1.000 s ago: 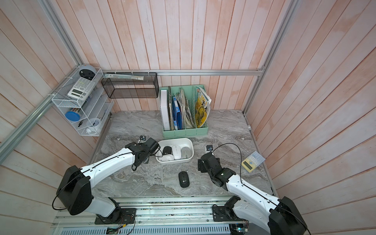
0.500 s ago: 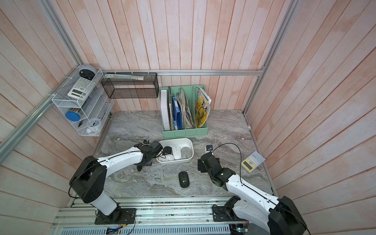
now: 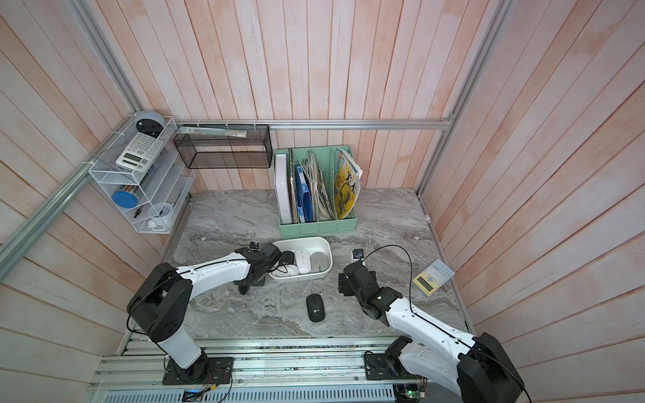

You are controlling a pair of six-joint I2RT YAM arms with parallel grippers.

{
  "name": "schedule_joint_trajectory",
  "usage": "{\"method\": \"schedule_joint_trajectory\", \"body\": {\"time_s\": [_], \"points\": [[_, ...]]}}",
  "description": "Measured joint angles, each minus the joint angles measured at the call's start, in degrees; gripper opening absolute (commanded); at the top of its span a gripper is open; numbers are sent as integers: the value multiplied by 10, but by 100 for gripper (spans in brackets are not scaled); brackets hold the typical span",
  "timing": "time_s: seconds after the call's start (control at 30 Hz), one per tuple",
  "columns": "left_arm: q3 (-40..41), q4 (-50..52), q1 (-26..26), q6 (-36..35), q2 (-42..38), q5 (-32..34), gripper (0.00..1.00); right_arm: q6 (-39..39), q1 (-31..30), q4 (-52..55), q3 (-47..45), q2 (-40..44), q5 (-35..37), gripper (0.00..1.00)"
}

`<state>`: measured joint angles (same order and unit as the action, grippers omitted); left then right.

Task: Take out the mouse from the storage box
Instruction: Place the mouse at the center of the board.

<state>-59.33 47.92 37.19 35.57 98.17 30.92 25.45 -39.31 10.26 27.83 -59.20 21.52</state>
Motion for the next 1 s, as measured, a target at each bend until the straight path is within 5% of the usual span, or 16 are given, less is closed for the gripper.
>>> {"method": "schedule_joint_trajectory", "body": {"time_s": [0.6, 1.0], "points": [[6, -25, 4, 7, -22, -42, 69, 0, 0, 0, 0, 0, 0, 83], [125, -93, -27, 0, -256, -81, 79, -11, 0, 35, 101, -38, -78, 83]]}}
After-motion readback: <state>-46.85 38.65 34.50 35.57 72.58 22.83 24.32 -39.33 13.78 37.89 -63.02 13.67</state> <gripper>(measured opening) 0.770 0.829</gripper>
